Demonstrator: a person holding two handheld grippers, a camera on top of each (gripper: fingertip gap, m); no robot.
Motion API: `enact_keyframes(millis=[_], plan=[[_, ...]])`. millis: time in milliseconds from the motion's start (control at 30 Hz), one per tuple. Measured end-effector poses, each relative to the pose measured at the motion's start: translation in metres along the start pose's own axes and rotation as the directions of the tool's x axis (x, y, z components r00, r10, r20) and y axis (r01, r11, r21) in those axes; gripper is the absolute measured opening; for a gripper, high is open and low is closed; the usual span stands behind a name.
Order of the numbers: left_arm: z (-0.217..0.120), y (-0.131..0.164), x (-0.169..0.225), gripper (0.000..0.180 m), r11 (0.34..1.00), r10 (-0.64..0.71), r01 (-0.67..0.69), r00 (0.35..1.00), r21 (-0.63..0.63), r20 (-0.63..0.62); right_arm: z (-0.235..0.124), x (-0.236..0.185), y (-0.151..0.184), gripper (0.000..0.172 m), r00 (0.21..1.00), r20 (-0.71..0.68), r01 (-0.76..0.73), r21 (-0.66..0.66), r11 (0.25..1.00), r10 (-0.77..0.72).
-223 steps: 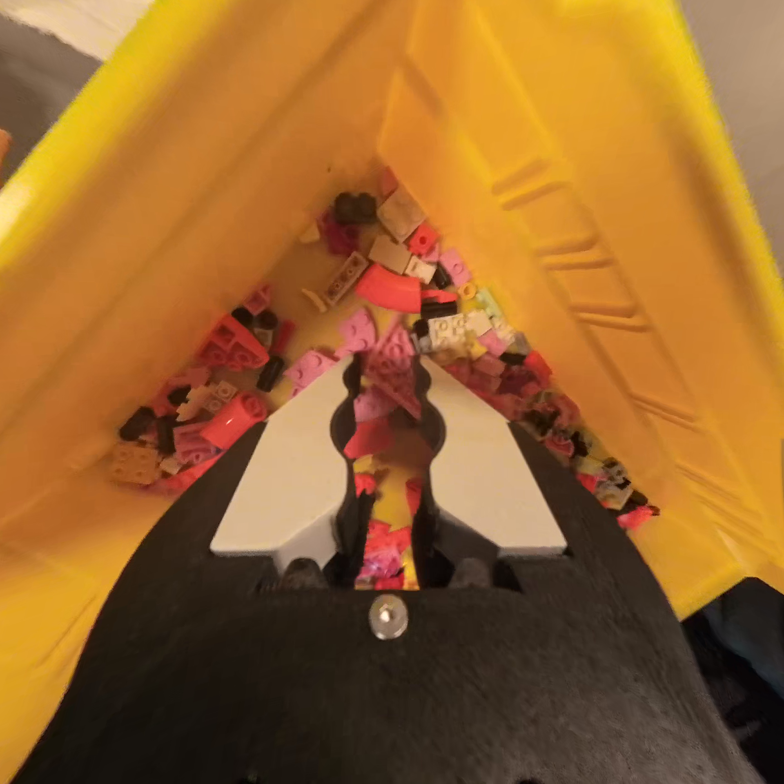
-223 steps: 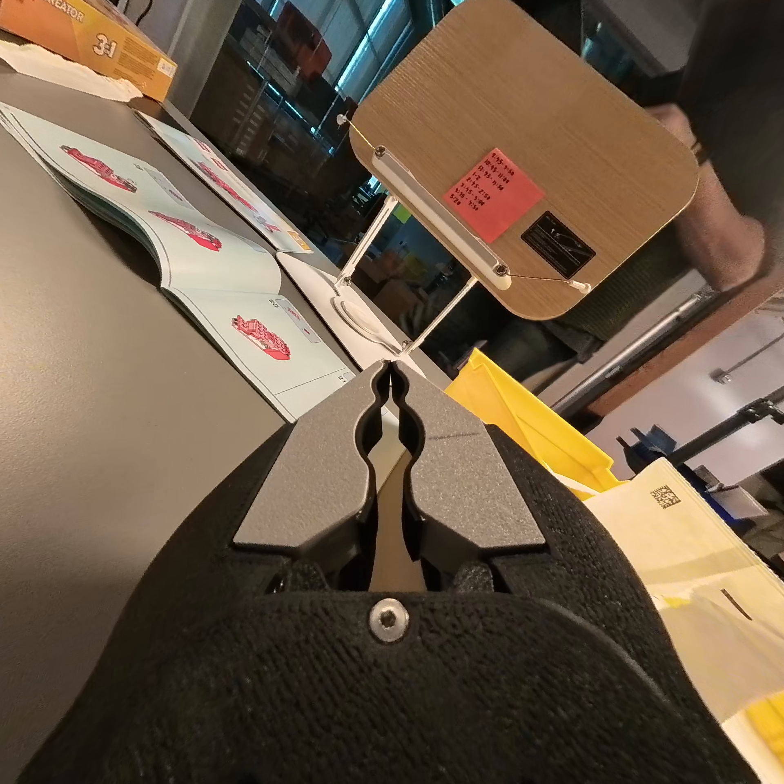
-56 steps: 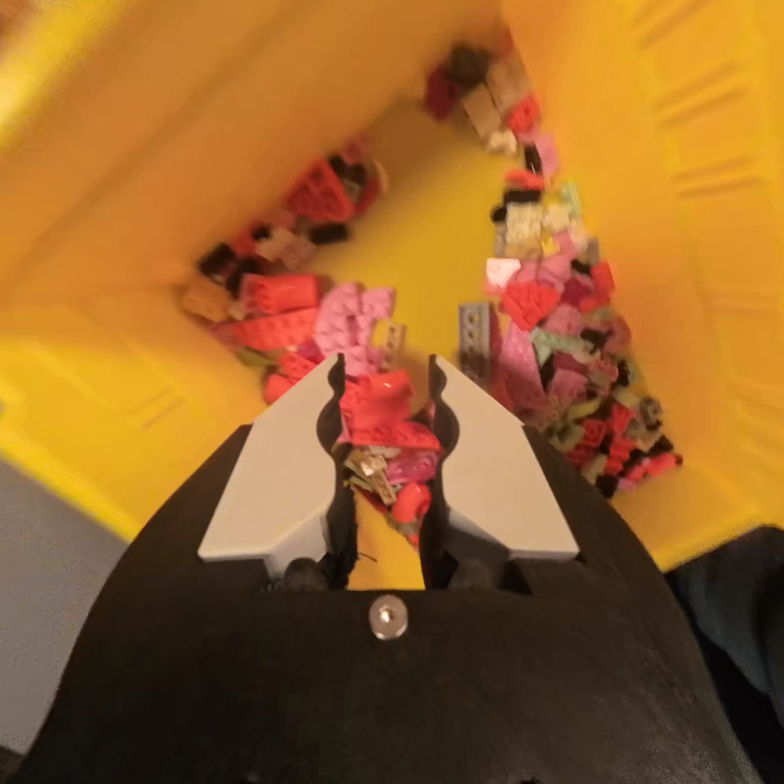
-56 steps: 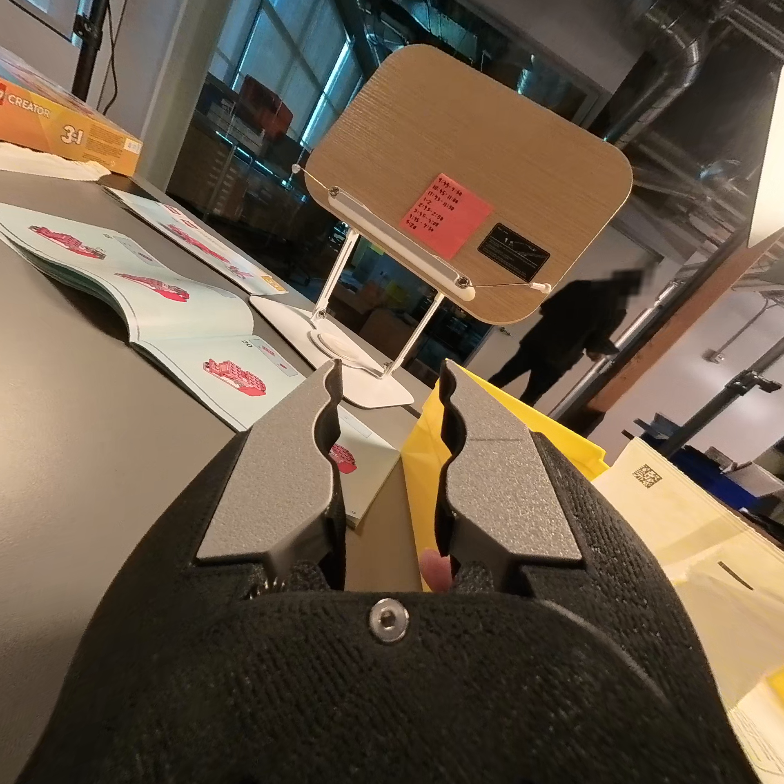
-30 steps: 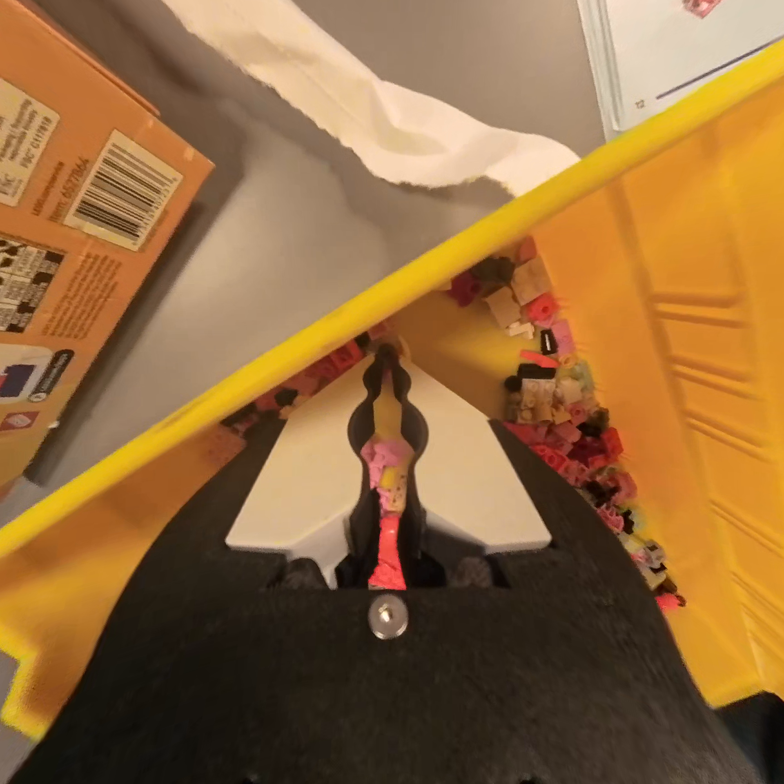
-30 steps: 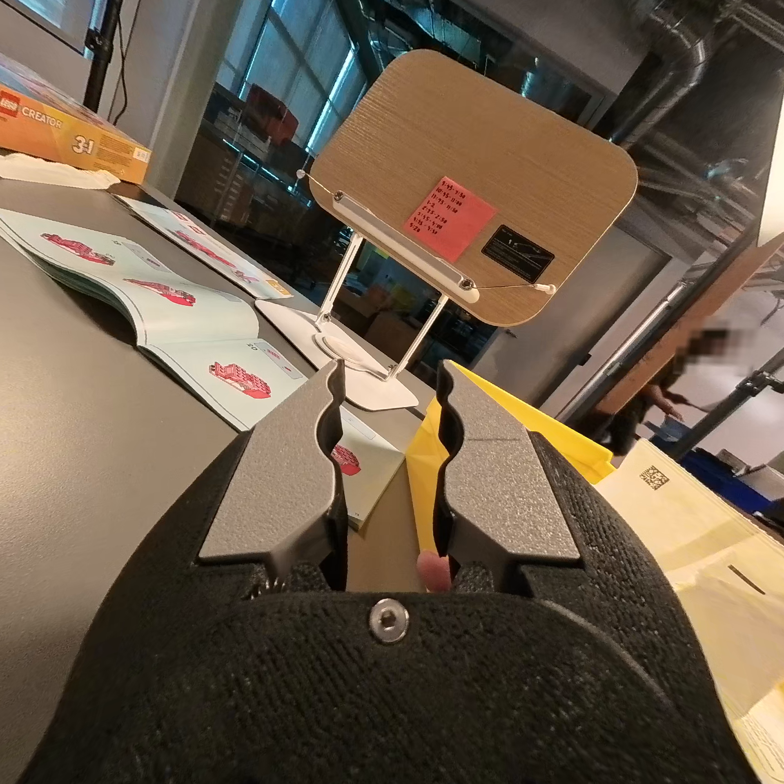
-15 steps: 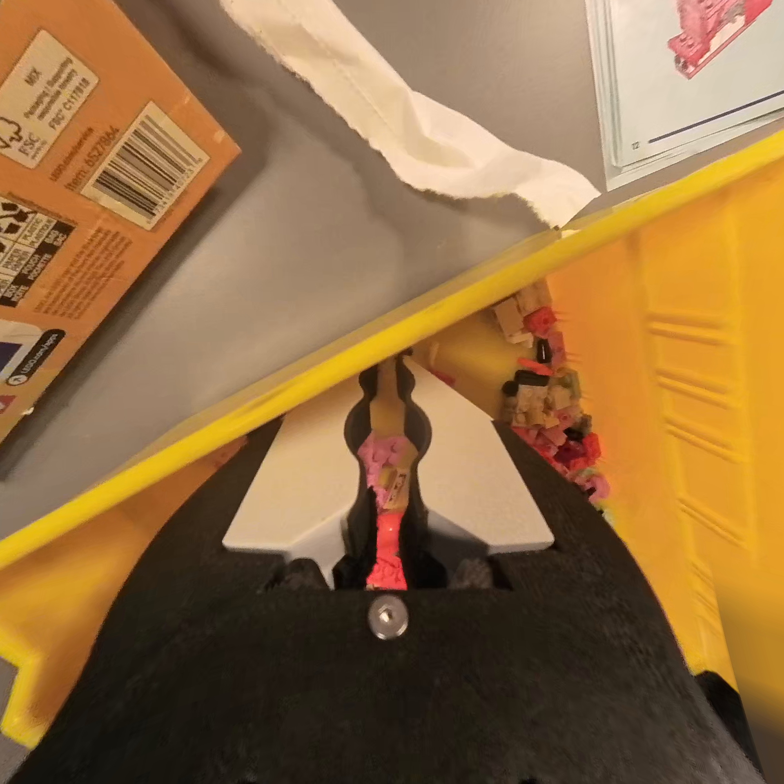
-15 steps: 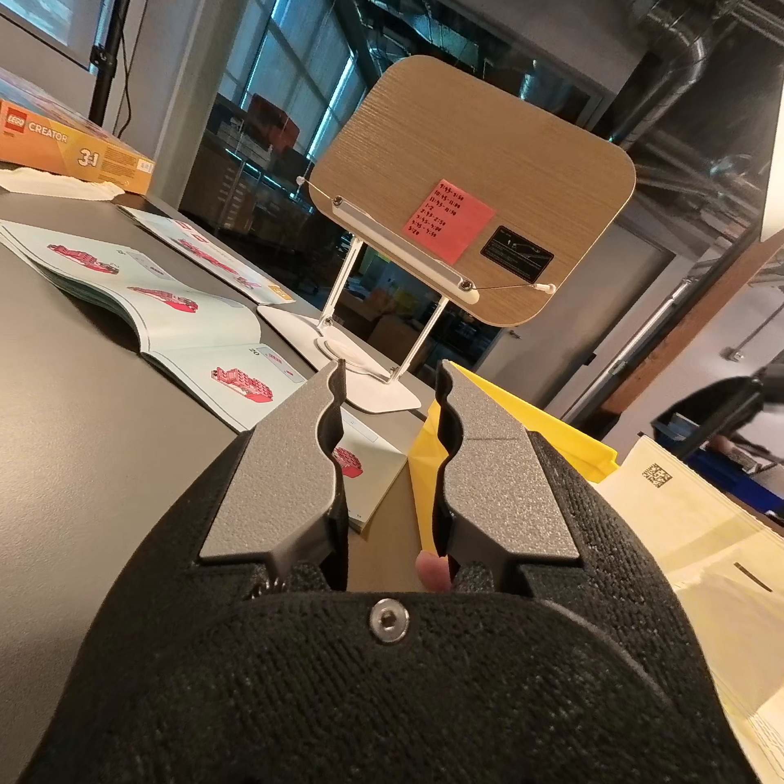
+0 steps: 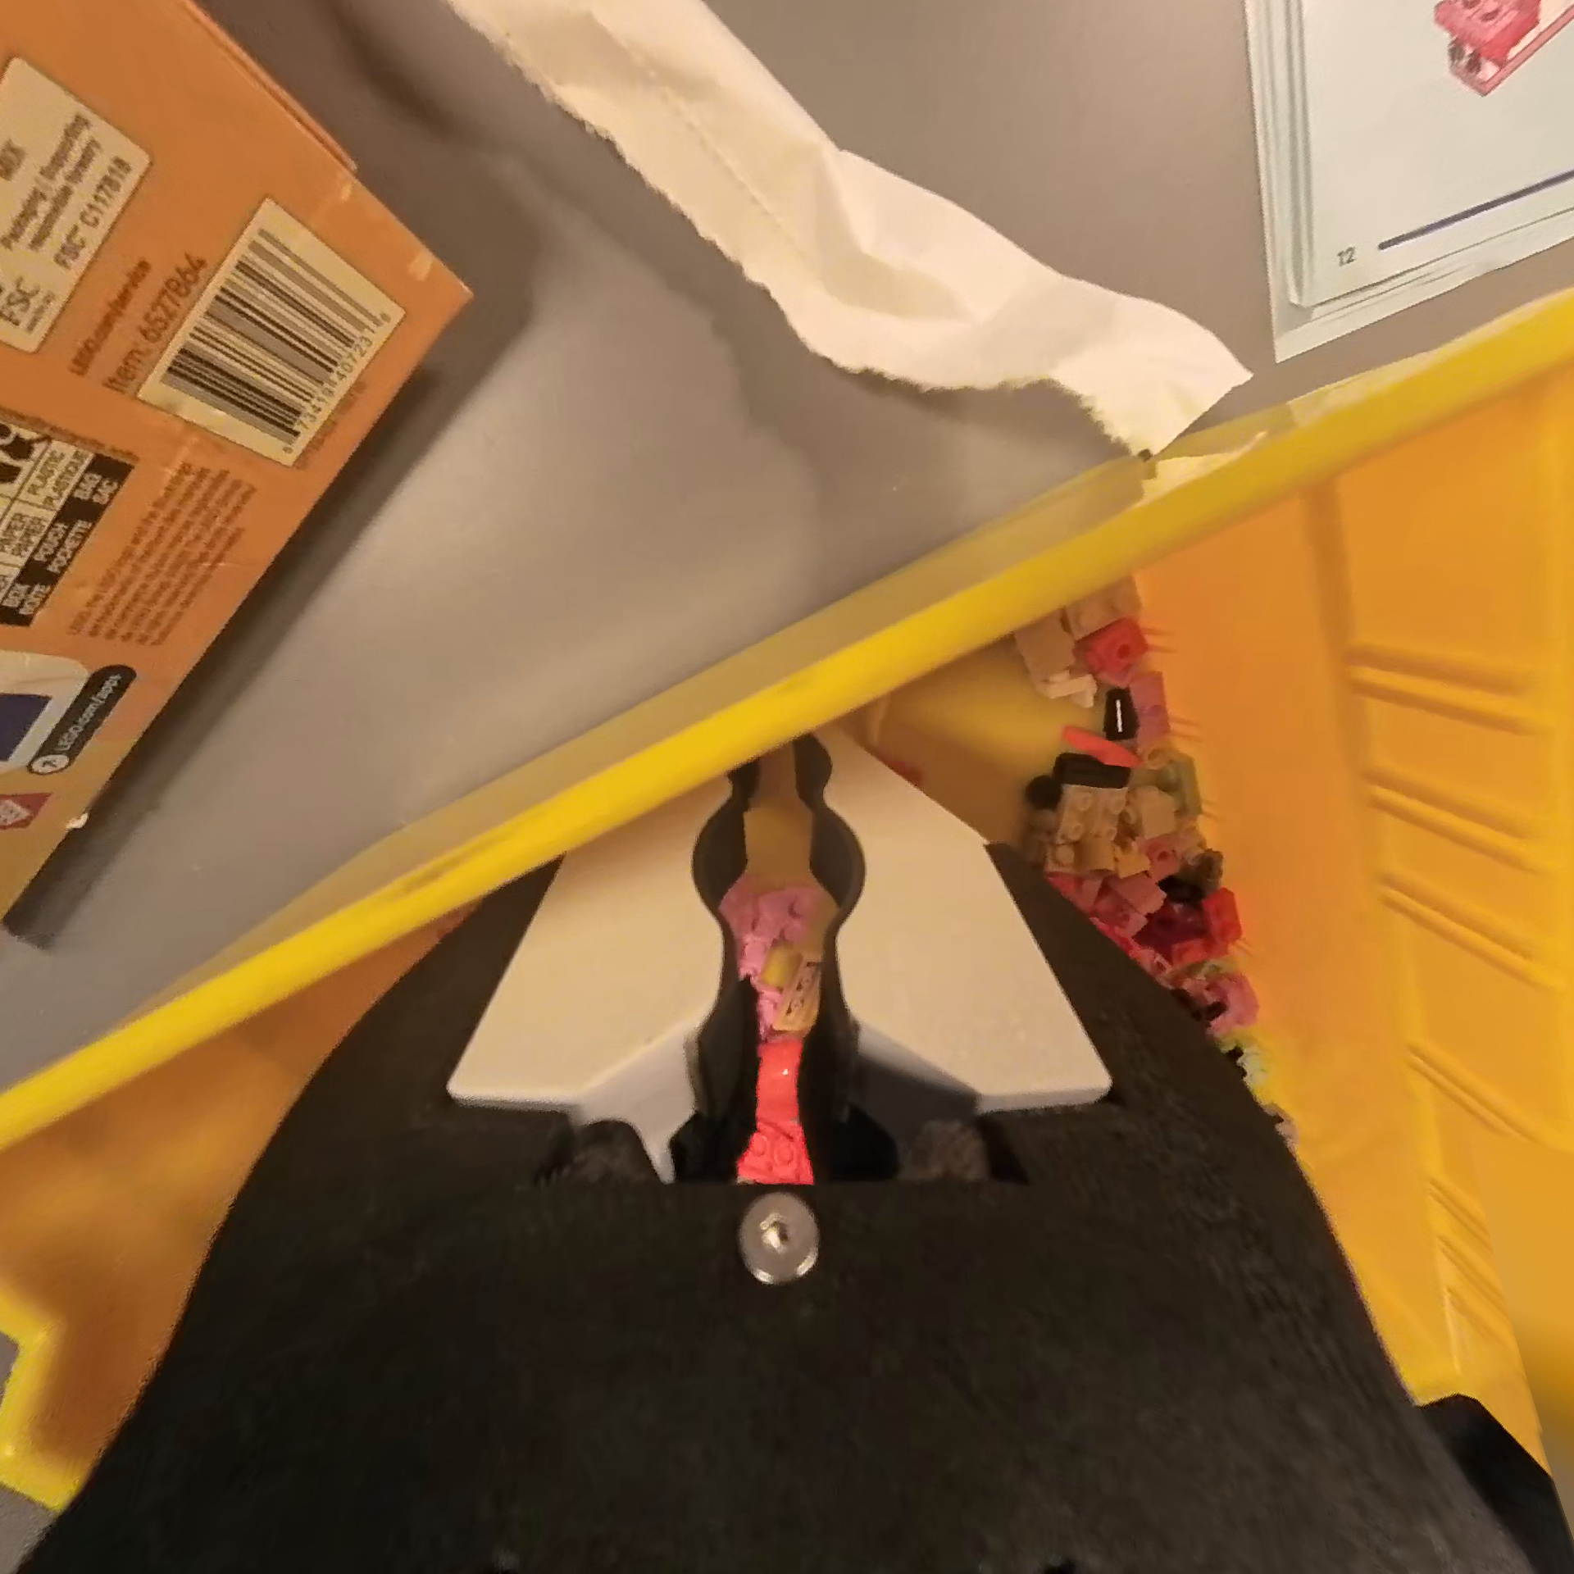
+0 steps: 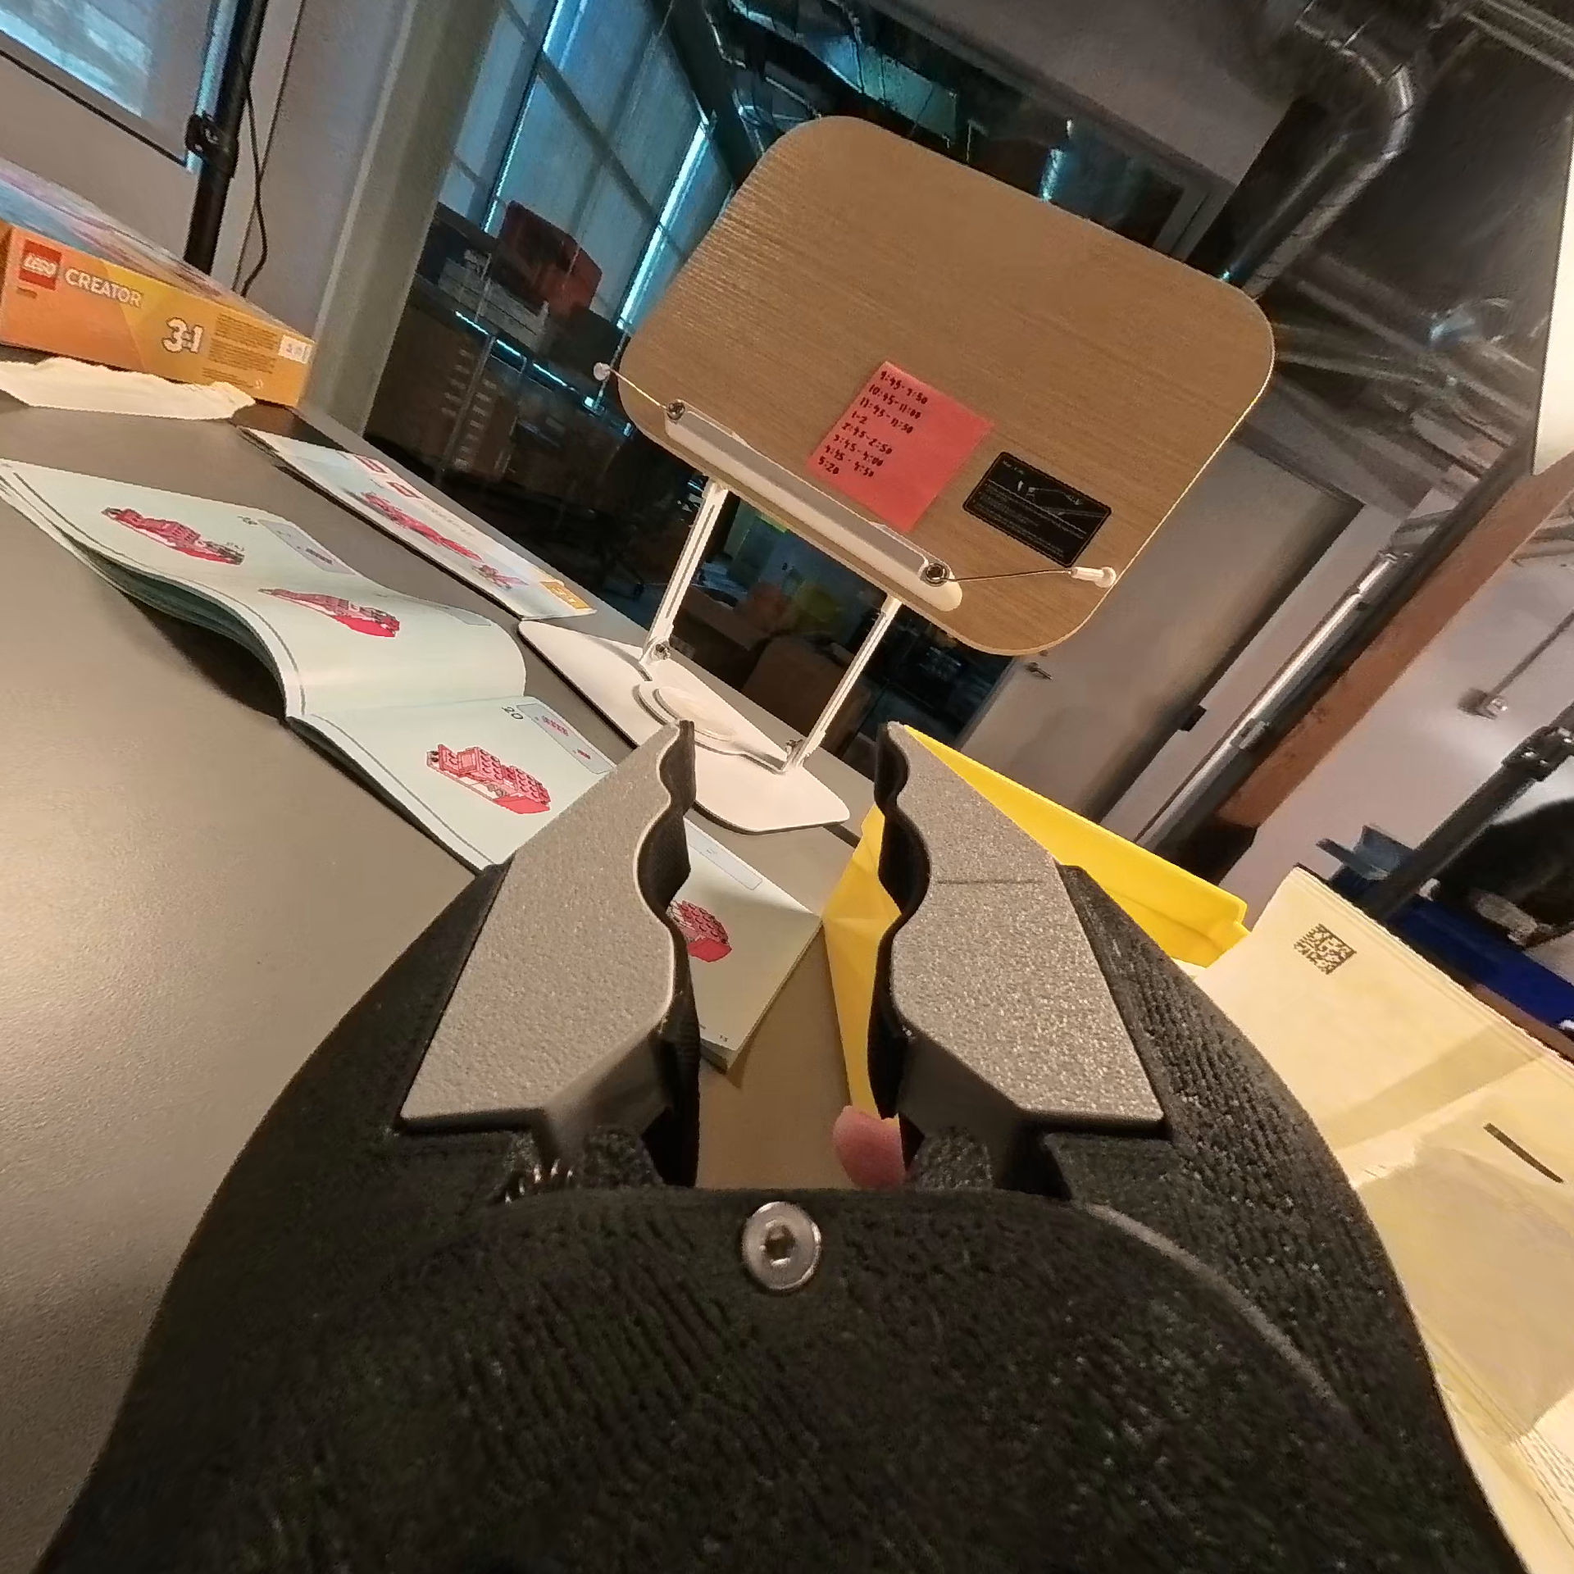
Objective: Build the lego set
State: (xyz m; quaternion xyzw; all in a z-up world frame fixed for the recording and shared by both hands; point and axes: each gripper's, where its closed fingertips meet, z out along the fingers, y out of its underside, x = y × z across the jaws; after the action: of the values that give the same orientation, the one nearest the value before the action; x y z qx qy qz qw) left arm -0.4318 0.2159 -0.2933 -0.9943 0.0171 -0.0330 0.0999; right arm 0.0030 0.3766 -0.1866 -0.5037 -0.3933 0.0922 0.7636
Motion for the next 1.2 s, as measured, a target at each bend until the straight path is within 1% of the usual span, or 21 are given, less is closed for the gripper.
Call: enact_keyframes(millis=[133, 233, 333, 400, 467, 567, 633, 667, 733, 767, 800, 867, 933, 1033, 1100, 1133, 1200], plan=[[-0.001, 0.003, 0.000, 0.006, 1.000, 0.007, -0.007, 1.000, -0.004, 0.007, 0.000, 0.000, 0.000, 0.041, 1.000, 0.004, -0.008, 0.004, 1.000, 0.008], [-0.010, 0.003, -0.001, 0.006, 1.000, 0.002, -0.003, 1.000, 0.026, 0.022, 0.000, -0.002, -0.001, 0.041, 1.000, 0.015, -0.013, 0.011, 1.000, 0.013], [-0.034, -0.002, 0.005, 0.006, 0.995, -0.007, 0.004, 1.000, 0.102, 0.028, 0.000, -0.004, -0.003, 0.040, 0.999, 0.030, -0.020, 0.021, 1.000, 0.020], [-0.062, -0.011, 0.016, 0.006, 0.980, 0.002, -0.010, 0.999, 0.198, 0.041, 0.000, -0.006, -0.004, 0.040, 0.999, 0.040, -0.024, 0.025, 0.999, 0.023], [-0.097, -0.024, 0.043, 0.006, 0.944, 0.029, -0.037, 0.999, 0.327, 0.029, 0.000, -0.008, -0.006, 0.041, 0.998, 0.047, -0.032, 0.032, 0.999, 0.030], [-0.145, -0.037, 0.107, 0.006, 0.872, 0.116, -0.100, 0.993, 0.478, -0.004, 0.000, -0.009, -0.008, 0.041, 0.997, 0.060, -0.048, 0.047, 0.998, 0.045], [-0.161, -0.039, 0.158, 0.006, 0.839, 0.192, -0.140, 0.980, 0.525, -0.045, -0.001, -0.010, -0.010, 0.041, 0.996, 0.066, -0.056, 0.059, 0.997, 0.052], [-0.162, -0.037, 0.188, 0.006, 0.830, 0.230, -0.144, 0.969, 0.539, -0.095, -0.002, -0.009, -0.012, 0.041, 0.996, 0.067, -0.061, 0.066, 0.996, 0.057], [-0.150, -0.027, 0.254, 0.006, 0.828, 0.289, -0.120, 0.928, 0.548, -0.235, -0.004, -0.006, -0.014, 0.041, 0.996, 0.057, -0.075, 0.080, 0.994, 0.071], [-0.135, -0.020, 0.282, 0.006, 0.835, 0.322, -0.139, 0.908, 0.533, -0.269, -0.005, -0.003, -0.014, 0.040, 0.996, 0.046, -0.083, 0.083, 0.993, 0.080], [-0.116, -0.014, 0.301, 0.005, 0.847, 0.332, -0.164, 0.905, 0.505, -0.264, -0.006, 0.001, -0.014, 0.040, 0.996, 0.030, -0.092, 0.085, 0.992, 0.090], [-0.078, -0.011, 0.326, 0.006, 0.851, 0.345, -0.206, 0.912, 0.483, -0.219, -0.009, 0.006, -0.015, 0.040, 0.994, 0.009, -0.112, 0.097, 0.989, 0.112], [-0.044, -0.011, 0.333, 0.006, 0.873, 0.319, -0.214, 0.930, 0.439, -0.183, -0.011, 0.006, -0.018, 0.040, 0.992, 0.020, -0.128, 0.113, 0.985, 0.126], [-0.010, -0.014, 0.333, 0.005, 0.898, 0.275, -0.194, 0.948, 0.394, -0.161, -0.013, 0.004, -0.021, 0.040, 0.990, 0.040, -0.142, 0.130, 0.981, 0.138], [0.000, -0.017, 0.338, 0.005, 0.897, 0.272, -0.183, 0.947, 0.403, -0.173, -0.014, 0.004, -0.023, 0.040, 0.987, 0.051, -0.158, 0.140, 0.977, 0.152], [0.002, -0.021, 0.339, 0.005, 0.884, 0.280, -0.190, 0.947, 0.428, -0.157, -0.014, 0.004, -0.024, 0.040, 0.985, 0.058, -0.169, 0.147, 0.975, 0.162], [-0.003, -0.031, 0.339, 0.005, 0.837, 0.302, -0.205, 0.946, 0.507, -0.117, -0.014, 0.002, -0.027, 0.039, 0.980, 0.081, -0.192, 0.163, 0.968, 0.181]])
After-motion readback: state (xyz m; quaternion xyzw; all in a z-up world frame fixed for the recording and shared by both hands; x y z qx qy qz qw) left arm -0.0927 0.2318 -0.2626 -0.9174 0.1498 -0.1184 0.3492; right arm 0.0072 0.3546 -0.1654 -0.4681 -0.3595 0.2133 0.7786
